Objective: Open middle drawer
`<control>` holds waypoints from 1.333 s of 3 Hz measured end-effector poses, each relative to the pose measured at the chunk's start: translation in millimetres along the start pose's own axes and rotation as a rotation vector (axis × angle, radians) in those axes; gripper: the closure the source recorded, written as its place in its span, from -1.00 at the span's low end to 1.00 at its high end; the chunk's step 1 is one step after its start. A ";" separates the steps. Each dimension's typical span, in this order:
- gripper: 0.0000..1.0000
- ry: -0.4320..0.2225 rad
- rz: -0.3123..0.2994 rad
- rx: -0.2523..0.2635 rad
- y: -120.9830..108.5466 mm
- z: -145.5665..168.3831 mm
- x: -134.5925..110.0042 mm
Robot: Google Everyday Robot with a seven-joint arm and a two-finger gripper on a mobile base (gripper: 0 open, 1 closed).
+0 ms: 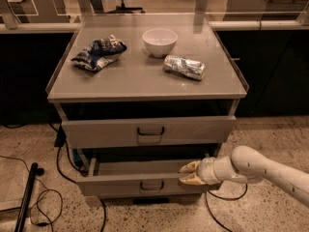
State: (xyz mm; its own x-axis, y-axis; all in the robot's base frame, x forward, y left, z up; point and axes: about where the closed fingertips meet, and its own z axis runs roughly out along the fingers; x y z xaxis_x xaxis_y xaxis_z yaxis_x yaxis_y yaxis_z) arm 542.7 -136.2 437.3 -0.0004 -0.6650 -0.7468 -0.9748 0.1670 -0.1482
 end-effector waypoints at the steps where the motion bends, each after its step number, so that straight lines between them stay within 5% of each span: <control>1: 0.18 0.000 0.000 0.000 0.0 0.0 0.0; 3: -0.76 -0.006 -0.003 -0.006 19.3 -9.6 8.6; 4: -0.97 -0.011 0.023 0.005 66.4 -36.3 29.9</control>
Offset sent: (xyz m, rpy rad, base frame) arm 0.0000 0.0000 0.0000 0.0000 0.0000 0.0001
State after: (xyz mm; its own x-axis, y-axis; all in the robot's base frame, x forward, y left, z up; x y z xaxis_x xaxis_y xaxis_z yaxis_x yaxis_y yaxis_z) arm 469.8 -171.5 428.6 -0.0201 -0.6528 -0.7573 -0.9735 0.1855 -0.1340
